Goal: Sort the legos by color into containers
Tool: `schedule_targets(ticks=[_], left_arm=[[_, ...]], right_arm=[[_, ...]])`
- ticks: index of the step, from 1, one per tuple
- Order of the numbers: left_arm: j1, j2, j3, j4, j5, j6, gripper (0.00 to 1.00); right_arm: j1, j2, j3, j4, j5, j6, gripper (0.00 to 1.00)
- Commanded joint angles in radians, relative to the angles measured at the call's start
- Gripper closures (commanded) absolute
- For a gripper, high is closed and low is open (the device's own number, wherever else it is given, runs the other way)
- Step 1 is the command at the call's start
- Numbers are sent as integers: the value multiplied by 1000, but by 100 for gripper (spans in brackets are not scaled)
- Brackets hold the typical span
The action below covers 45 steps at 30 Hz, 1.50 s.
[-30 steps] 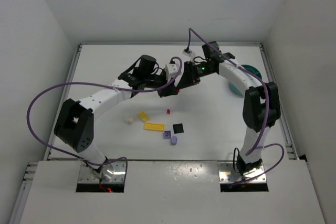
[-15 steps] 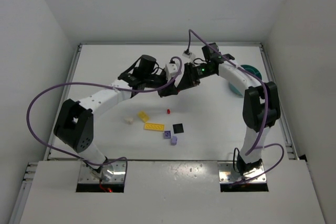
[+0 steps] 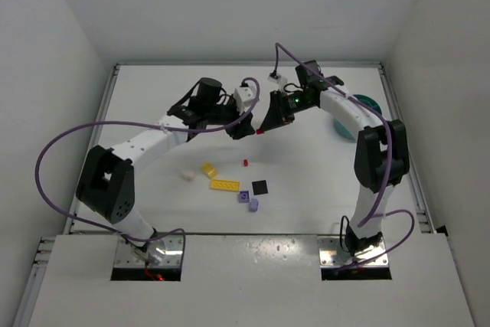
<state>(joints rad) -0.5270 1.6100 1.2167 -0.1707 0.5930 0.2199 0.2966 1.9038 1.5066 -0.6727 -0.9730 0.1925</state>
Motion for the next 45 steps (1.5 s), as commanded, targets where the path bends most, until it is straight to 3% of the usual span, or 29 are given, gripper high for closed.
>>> schedule_targets(ticks=[1, 8, 11, 13, 16, 23, 32, 45], left_arm=[[68, -79, -8, 60, -35, 13, 45], [116, -137, -71, 40, -35, 35, 45], [140, -147, -91, 40, -47, 35, 45], [150, -147, -91, 40, -47, 35, 45], [150, -147, -91, 40, -59, 35, 45], [159, -137, -71, 40, -107, 35, 45], [168, -128, -71, 40, -116, 4, 45], [177, -128, -71, 59, -116, 4, 45]], right_arm=[[-22, -37, 30, -76, 89, -38, 100], [-74, -72, 82, -100, 319, -97, 100], [-102, -118, 83, -97, 546, -119, 100], [-120, -159, 41, -45, 791, -129, 100], [-134, -181, 29, -36, 942, -130, 100], [-211, -189, 0, -54, 1163, -221, 100], [-284, -134, -2, -62, 1287, -231, 100], [-321, -68, -2, -59, 1315, -240, 100]])
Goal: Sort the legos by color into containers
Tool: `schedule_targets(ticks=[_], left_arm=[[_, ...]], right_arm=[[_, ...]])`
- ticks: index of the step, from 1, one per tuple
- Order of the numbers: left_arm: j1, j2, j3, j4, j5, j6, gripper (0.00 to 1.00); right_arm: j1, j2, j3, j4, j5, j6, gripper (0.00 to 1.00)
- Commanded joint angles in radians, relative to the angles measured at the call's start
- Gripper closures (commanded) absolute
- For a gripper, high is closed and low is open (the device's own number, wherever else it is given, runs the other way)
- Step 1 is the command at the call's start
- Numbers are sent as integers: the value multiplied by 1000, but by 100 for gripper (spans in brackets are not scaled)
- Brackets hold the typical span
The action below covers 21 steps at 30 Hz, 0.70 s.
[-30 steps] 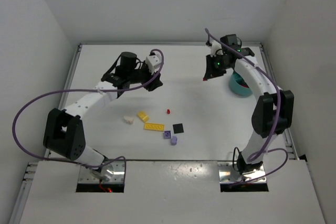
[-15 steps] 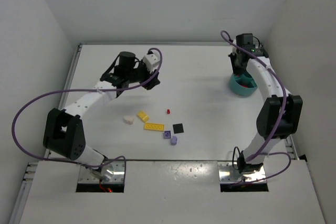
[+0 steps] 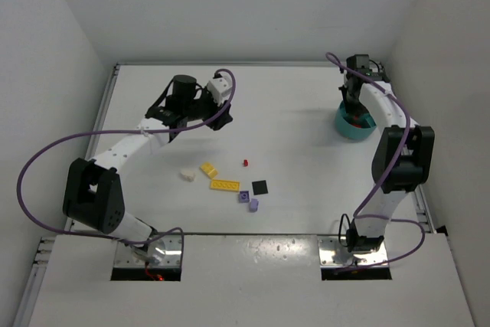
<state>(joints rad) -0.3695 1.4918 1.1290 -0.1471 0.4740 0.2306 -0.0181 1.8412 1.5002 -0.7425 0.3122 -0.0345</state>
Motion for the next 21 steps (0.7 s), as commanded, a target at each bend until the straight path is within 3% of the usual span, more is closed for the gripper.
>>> schedule_targets(ticks=[1, 5, 12, 18, 21], left_arm=[[20, -10, 17, 35, 3, -7, 45], [20, -1, 17, 35, 3, -7, 45], [20, 8, 17, 24, 3, -7, 44], [20, 48, 17, 14, 31, -17, 42], [20, 59, -12, 38, 32, -114, 45]], right_arm=[[-16, -5, 5, 11, 30, -13, 100], [-16, 4, 5, 11, 30, -13, 95], [-16, -7, 5, 11, 30, -13, 70], [-16, -48, 17, -9, 5, -13, 67], [-16, -94, 41, -31, -83, -13, 67]])
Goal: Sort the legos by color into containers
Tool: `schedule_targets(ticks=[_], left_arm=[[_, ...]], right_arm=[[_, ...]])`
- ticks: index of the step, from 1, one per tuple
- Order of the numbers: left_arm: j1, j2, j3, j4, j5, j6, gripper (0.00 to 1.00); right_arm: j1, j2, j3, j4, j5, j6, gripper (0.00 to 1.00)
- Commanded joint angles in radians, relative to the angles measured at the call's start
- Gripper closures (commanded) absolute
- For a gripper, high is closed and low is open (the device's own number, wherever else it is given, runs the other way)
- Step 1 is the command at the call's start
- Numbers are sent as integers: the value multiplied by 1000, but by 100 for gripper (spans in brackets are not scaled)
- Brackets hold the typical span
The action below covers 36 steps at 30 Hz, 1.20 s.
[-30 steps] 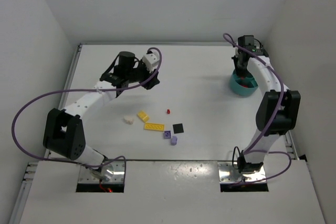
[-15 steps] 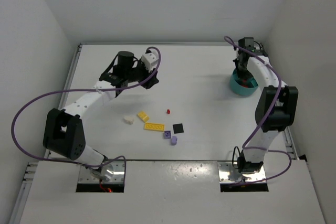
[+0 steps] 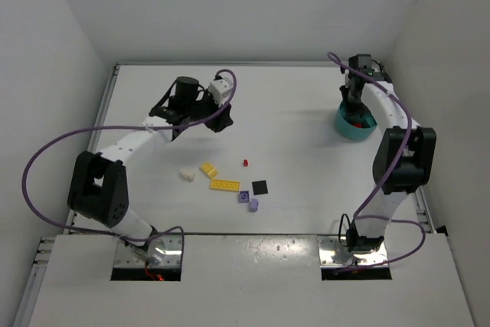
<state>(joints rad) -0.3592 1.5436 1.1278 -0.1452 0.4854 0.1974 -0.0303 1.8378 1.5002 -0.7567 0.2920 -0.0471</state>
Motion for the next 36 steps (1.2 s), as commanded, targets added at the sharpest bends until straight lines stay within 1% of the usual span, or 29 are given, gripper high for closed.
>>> schedule_targets(ticks=[1, 3, 4, 5, 7, 8, 9, 10, 11, 12, 13, 14, 16, 18, 20, 22, 25, 31, 36], left_arm=[[-13, 18, -34, 48, -13, -108, 48], [-85, 27, -54, 49, -101, -160, 52], [-108, 41, -54, 38, -167, -170, 53], [-150, 41, -54, 29, -195, -170, 54], [-181, 52, -65, 29, -229, -182, 54], [-202, 52, -65, 29, -229, -182, 54], [-202, 61, -65, 18, -211, -150, 54], [-211, 75, -65, -20, -171, -129, 54], [-201, 85, -36, -49, -136, -104, 49], [-190, 96, -25, -85, -73, -11, 47], [-178, 96, -25, -109, 20, 20, 45], [-164, 105, -25, -119, 21, 31, 42], [-143, 119, -34, -119, 10, 51, 41], [-142, 151, -14, -163, 10, 86, 41], [-142, 161, 0, -207, 10, 155, 41], [-167, 173, 26, -240, -7, 195, 41], [-176, 226, 67, -293, -8, 211, 41], [-205, 280, 118, -294, -19, 200, 41], [-239, 323, 164, -350, -28, 221, 41]], right_arm=[[-3, -101, 57, -16, -123, 0, 67], [-3, -110, 93, -47, -166, 10, 67], [-3, -110, 109, -59, -198, 21, 67], [-3, -110, 123, -84, -214, 21, 67], [-3, -101, 150, -93, -256, 30, 67], [-3, -91, 150, -93, -267, 30, 67], [6, -91, 150, -93, -267, 30, 67], [6, -91, 138, -93, -278, 30, 68], [6, -91, 138, -93, -289, 30, 68], [6, -91, 128, -93, -298, 30, 68], [6, -91, 127, -93, -316, 30, 68], [6, -91, 127, -93, -317, 30, 68], [6, -91, 118, -102, -326, 30, 68], [6, -91, 118, -102, -335, 30, 68], [6, -81, 118, -102, -335, 30, 68], [6, -81, 129, -112, -335, 30, 68], [6, -72, 129, -112, -344, 30, 68], [6, -72, 120, -112, -344, 30, 68], [6, -72, 120, -112, -344, 30, 68]])
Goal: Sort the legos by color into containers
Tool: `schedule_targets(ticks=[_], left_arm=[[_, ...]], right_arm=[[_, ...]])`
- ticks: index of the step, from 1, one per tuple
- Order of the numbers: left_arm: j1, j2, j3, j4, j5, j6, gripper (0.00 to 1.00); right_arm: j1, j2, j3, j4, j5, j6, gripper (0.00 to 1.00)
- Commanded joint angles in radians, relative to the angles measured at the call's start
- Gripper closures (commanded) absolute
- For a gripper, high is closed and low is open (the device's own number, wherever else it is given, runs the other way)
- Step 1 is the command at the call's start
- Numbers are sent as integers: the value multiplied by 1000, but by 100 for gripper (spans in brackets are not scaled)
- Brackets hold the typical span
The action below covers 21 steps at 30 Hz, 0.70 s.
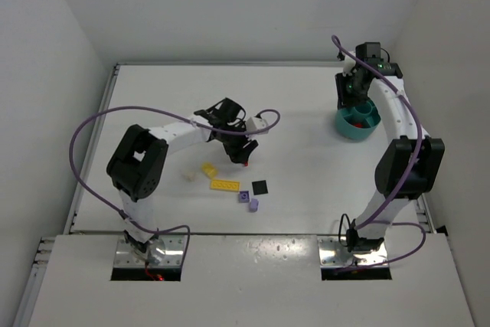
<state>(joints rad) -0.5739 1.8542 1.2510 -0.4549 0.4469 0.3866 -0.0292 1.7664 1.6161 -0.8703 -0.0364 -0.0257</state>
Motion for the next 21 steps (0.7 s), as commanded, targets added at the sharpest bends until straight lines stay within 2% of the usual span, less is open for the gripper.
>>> schedule_targets(ticks=[1, 21], left_arm=[[-35, 23, 41, -41, 1, 32, 41], [-66, 97, 88, -41, -71, 23, 46]], right_arm=[[5, -1, 4, 2, -16, 0, 68], [5, 8, -5, 2, -34, 0, 68]])
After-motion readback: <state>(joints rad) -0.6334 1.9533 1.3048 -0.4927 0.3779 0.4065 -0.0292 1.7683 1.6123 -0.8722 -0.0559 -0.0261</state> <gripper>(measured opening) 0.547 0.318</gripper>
